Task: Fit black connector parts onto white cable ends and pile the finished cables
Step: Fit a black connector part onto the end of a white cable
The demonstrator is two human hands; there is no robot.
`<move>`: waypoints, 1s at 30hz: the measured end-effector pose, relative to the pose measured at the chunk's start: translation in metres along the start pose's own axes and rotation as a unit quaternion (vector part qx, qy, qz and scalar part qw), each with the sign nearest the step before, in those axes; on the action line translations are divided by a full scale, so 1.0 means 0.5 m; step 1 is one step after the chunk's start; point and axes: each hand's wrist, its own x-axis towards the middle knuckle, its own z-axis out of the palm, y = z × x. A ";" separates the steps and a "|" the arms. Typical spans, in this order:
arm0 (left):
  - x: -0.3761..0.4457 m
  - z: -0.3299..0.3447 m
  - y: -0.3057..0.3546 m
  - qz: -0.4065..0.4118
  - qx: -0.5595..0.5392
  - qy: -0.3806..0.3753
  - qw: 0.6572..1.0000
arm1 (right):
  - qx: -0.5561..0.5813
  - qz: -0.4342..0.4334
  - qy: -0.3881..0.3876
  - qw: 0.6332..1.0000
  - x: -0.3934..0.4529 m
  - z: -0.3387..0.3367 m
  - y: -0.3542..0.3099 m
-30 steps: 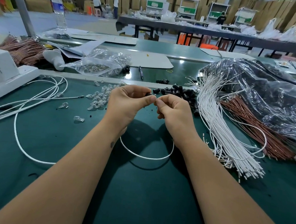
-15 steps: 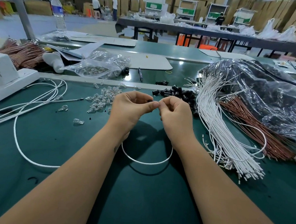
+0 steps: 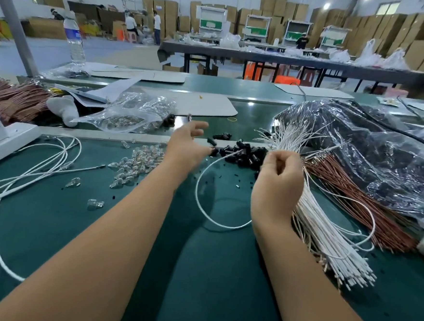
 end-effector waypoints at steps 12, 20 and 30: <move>0.034 0.057 -0.054 0.114 0.357 -0.029 0.927 | -0.041 0.020 -0.111 0.993 -0.004 0.031 0.018; 0.014 0.069 -0.029 0.126 0.322 -0.013 0.938 | -0.031 0.034 -0.126 0.991 -0.005 0.032 0.018; -0.021 0.023 -0.007 0.132 0.263 -0.055 0.954 | -0.006 0.065 -0.118 0.991 -0.003 0.027 0.013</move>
